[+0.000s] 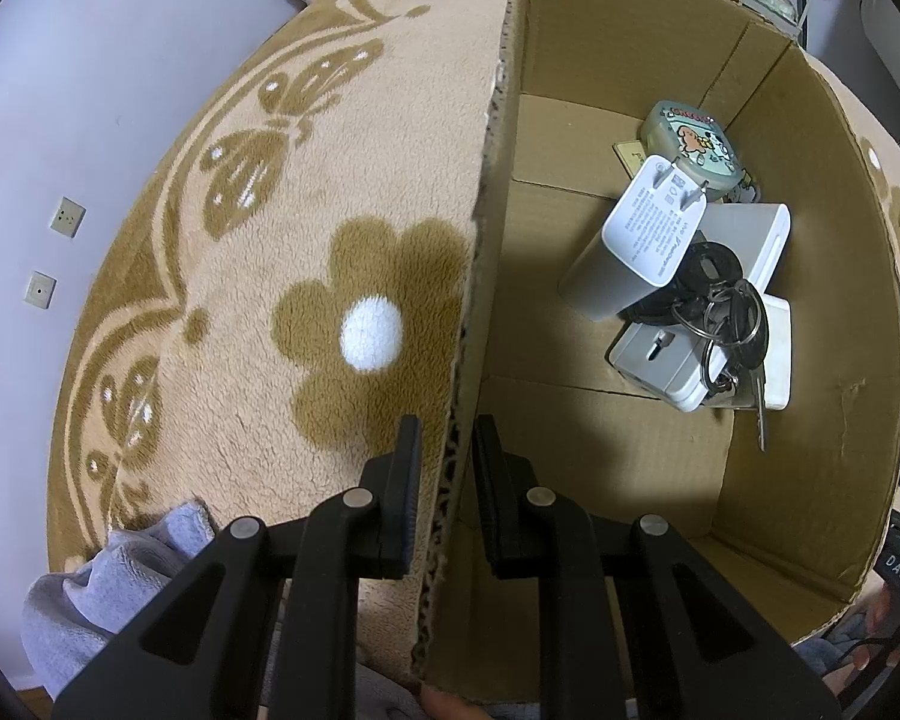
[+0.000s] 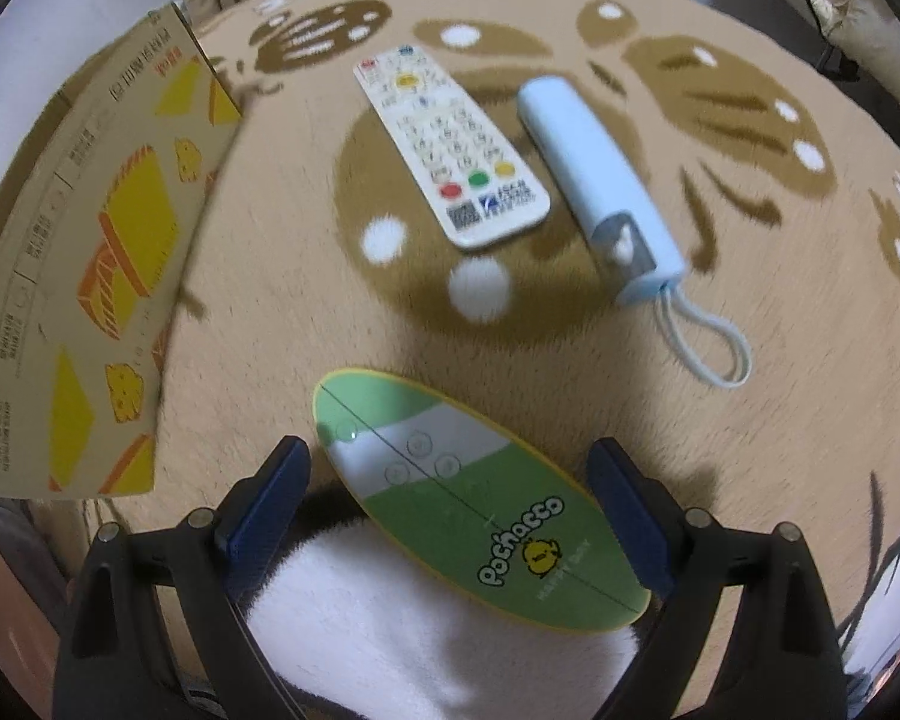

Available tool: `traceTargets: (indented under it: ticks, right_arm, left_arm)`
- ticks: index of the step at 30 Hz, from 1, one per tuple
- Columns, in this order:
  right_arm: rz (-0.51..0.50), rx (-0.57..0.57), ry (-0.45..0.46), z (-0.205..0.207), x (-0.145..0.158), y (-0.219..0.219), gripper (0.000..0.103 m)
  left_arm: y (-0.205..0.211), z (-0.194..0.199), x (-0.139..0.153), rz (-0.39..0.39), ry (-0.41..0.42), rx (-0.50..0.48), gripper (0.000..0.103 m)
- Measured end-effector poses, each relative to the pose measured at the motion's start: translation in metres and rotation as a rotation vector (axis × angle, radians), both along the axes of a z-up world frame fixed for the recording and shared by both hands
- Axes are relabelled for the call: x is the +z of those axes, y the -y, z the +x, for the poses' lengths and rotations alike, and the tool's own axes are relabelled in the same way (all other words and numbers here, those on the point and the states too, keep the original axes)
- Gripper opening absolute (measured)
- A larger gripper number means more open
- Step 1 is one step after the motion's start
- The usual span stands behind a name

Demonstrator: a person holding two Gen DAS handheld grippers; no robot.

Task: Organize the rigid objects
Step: 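Return the right gripper and grasp the green Pochacco oval board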

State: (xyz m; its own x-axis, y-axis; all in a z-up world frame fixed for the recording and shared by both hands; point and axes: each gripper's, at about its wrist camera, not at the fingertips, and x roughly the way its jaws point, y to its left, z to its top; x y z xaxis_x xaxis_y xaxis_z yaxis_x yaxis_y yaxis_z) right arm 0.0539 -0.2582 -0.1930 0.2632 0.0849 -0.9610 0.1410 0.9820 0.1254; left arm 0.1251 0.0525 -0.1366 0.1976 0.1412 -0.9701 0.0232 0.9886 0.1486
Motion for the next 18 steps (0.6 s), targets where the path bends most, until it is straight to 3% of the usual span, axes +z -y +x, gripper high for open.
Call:
traceTargets:
  ticks: [14, 18]
  right_arm:
    - [-0.084, 0.037, -0.042, -0.006, -0.012, -0.009, 0.098]
    - [-0.082, 0.014, -0.034, -0.007, -0.011, -0.007, 0.088]
  left_arm:
    - [0.000, 0.000, -0.001, 0.003, 0.001, -0.002, 0.017]
    - [0.000, 0.000, -0.001, 0.001, 0.000, -0.001, 0.017]
